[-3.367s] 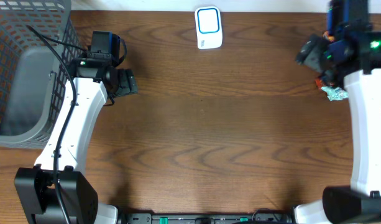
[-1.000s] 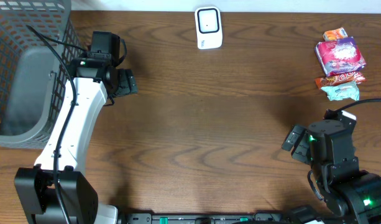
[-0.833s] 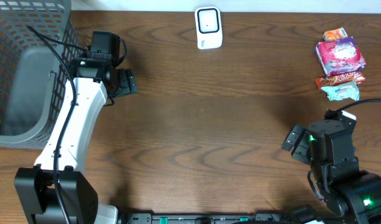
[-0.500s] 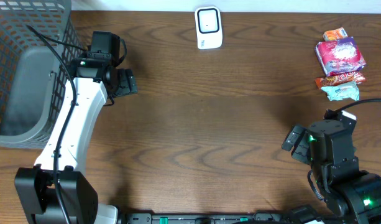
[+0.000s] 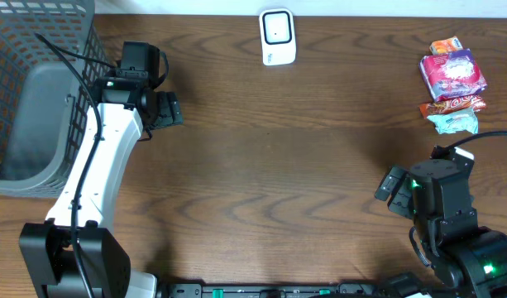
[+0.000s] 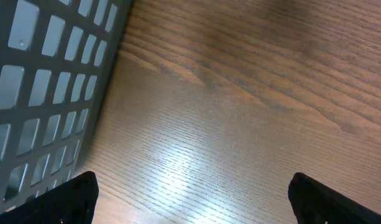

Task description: Scan the item barcode

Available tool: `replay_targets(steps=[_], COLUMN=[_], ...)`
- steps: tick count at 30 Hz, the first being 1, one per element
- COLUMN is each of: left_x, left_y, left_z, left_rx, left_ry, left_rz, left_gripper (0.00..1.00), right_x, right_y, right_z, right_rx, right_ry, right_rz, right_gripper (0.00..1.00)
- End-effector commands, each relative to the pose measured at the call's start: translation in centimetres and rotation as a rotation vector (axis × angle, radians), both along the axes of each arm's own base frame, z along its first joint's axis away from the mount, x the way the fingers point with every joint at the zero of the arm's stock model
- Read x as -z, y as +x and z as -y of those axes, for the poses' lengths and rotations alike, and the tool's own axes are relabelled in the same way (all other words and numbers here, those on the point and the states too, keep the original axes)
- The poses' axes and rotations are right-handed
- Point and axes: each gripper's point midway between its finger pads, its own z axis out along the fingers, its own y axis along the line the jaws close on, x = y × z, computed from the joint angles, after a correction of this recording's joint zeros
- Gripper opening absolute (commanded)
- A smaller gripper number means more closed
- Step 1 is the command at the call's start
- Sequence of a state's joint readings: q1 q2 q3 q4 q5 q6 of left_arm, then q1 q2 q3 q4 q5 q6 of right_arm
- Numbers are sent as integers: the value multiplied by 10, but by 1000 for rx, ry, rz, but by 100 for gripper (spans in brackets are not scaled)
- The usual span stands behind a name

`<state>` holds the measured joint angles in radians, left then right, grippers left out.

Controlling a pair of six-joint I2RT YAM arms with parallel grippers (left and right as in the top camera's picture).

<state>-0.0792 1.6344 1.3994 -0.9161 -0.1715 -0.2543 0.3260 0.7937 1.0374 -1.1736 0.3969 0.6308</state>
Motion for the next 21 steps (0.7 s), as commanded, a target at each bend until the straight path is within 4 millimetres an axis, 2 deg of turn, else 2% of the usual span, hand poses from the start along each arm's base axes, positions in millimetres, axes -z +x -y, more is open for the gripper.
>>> replay_targets(steps=[1,17,21], left_x=[2,2,2], left_y=[1,1,1], left_z=[-4,-4,-4], left_rx=[-2,-2,-2], left_ry=[18,18,18], left_rz=[-8,-8,-8], left_gripper=[98,98,98], right_x=[1,-4,-1], right_y=[0,-15,-8], right_z=[1,11,10], right_rx=[1,29,3], right_ry=[-10,0,1], right_rz=[0,34,74], right_gripper=[99,99,99])
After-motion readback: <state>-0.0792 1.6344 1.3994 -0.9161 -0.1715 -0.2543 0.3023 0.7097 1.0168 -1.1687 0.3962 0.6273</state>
